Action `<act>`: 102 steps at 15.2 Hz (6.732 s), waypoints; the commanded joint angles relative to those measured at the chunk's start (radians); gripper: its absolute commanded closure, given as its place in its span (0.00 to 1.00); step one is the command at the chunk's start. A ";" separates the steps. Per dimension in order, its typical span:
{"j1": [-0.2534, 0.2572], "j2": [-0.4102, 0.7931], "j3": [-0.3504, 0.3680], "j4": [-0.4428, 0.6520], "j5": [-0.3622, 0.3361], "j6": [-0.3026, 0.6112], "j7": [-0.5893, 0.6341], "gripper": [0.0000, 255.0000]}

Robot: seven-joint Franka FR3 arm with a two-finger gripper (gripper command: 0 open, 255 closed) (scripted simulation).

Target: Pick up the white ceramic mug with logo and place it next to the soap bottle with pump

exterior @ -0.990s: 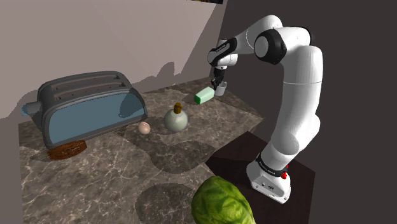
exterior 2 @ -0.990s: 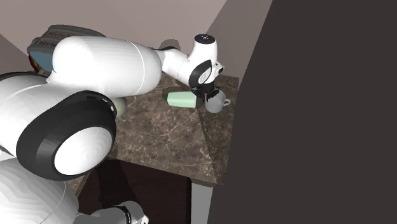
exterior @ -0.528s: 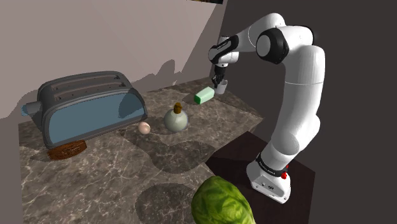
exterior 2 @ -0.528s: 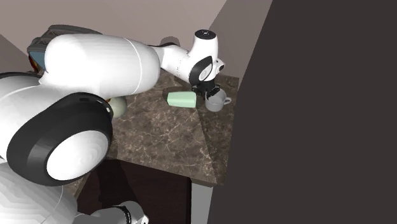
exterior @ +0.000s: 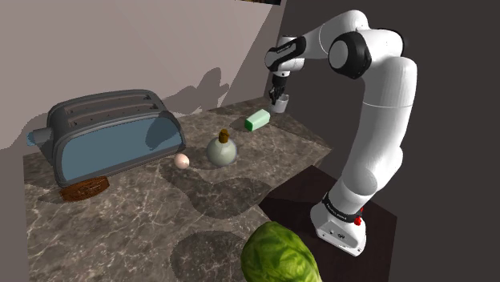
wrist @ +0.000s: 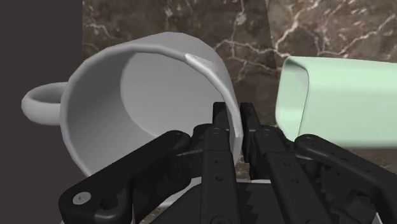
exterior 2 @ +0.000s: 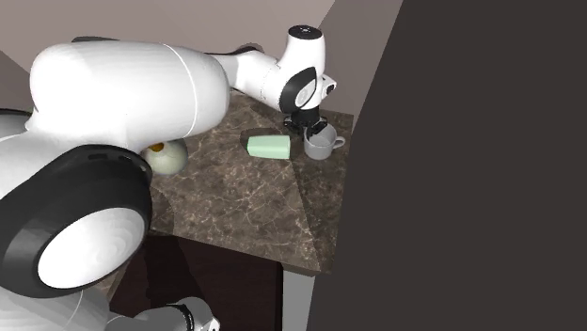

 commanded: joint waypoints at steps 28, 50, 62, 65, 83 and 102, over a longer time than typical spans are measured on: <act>0.013 -0.119 -0.021 0.237 -0.051 -0.349 0.021 1.00; 0.177 -0.676 0.133 -0.317 -0.219 -0.344 0.383 1.00; 0.243 -0.921 0.294 -0.562 -0.179 -0.362 0.601 1.00; 0.243 -0.917 0.293 -0.599 -0.181 -0.321 0.602 1.00; 0.240 -0.836 0.281 -0.785 -0.192 -0.055 0.613 1.00; 0.237 -0.639 0.268 -0.905 -0.204 0.263 0.625 1.00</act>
